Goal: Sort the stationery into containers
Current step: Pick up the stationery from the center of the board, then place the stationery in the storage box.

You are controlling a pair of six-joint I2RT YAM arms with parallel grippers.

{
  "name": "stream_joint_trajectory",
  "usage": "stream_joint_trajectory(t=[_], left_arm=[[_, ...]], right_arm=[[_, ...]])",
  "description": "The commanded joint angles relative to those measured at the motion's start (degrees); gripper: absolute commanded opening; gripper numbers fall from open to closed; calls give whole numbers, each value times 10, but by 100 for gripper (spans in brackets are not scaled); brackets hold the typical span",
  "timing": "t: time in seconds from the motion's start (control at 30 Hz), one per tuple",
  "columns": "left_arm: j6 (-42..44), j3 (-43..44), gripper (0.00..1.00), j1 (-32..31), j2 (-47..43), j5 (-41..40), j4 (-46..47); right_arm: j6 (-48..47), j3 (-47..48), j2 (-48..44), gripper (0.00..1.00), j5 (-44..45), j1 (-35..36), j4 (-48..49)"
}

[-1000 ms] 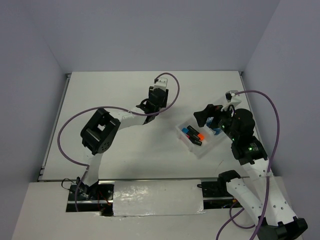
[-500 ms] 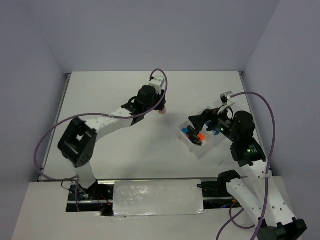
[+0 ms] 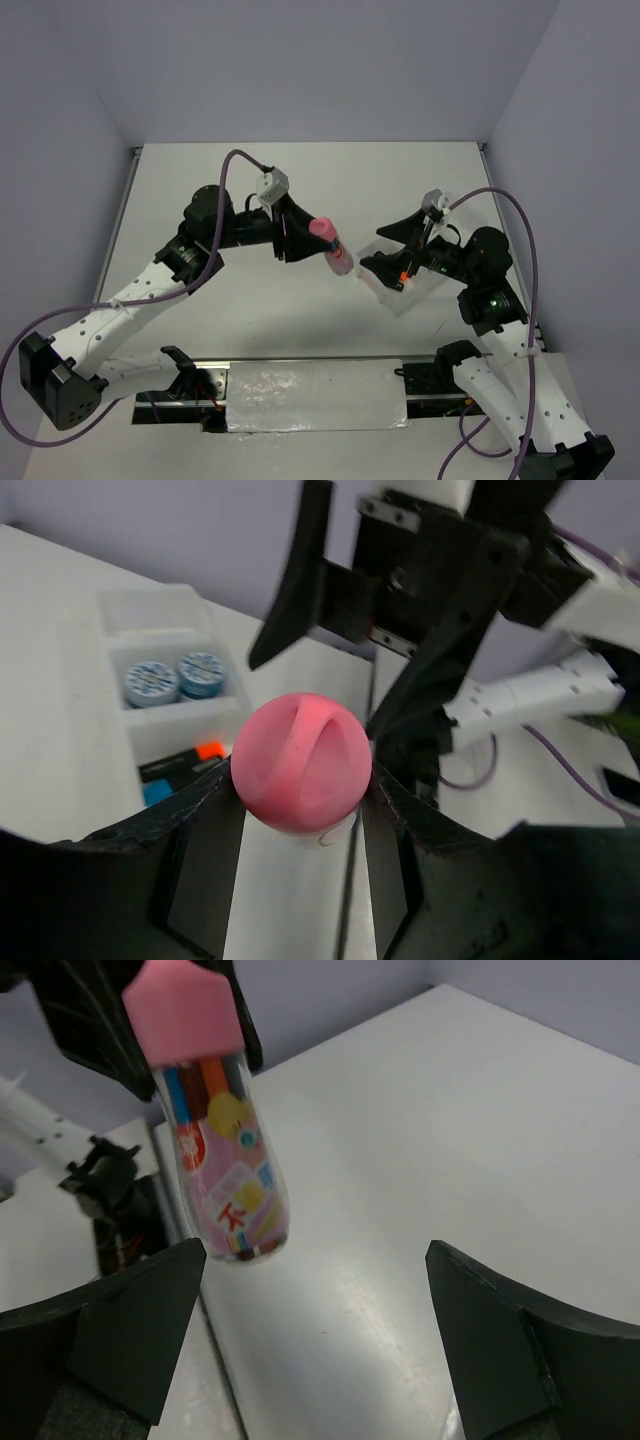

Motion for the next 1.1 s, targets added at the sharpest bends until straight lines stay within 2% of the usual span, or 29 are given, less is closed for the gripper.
stream_joint_trajectory(t=[0.0,0.17,0.37,0.53,0.63,0.67,0.73,0.83,0.87,0.93,0.97,1.0,1.03,1.07], left_arm=[[-9,-22,0,3,-19,147,75],[-52,-47,0,4,-32,186,163],[-79,-59,0,4,-24,200,209],[-90,-65,0,4,-22,216,239],[-106,-78,0,4,-24,228,274],[-118,-82,0,3,-23,233,299],[-128,-88,0,4,-23,242,313],[-121,-85,1,3,-19,243,300],[-118,-83,3,4,-16,242,295],[-112,-75,16,3,-10,234,275],[-108,-73,26,3,-6,220,269],[-106,-71,54,4,-6,207,262],[-97,-62,68,4,-7,189,236],[-89,-53,91,6,-7,136,216]], right_arm=[[29,28,5,100,-115,19,63],[33,62,13,100,-114,59,37],[-5,98,85,99,-46,199,-26],[-8,105,106,97,-8,223,-18],[-7,112,120,90,-6,224,-8],[-9,116,124,80,-8,224,-7],[-12,127,136,72,-9,226,-13],[-7,133,141,71,-13,228,-5],[-5,132,142,65,-23,228,3],[-9,133,144,50,-34,233,7],[-11,133,144,21,-37,234,8],[-12,129,142,4,-31,233,9],[-13,124,139,0,-22,233,12],[-27,120,137,0,-16,233,8]])
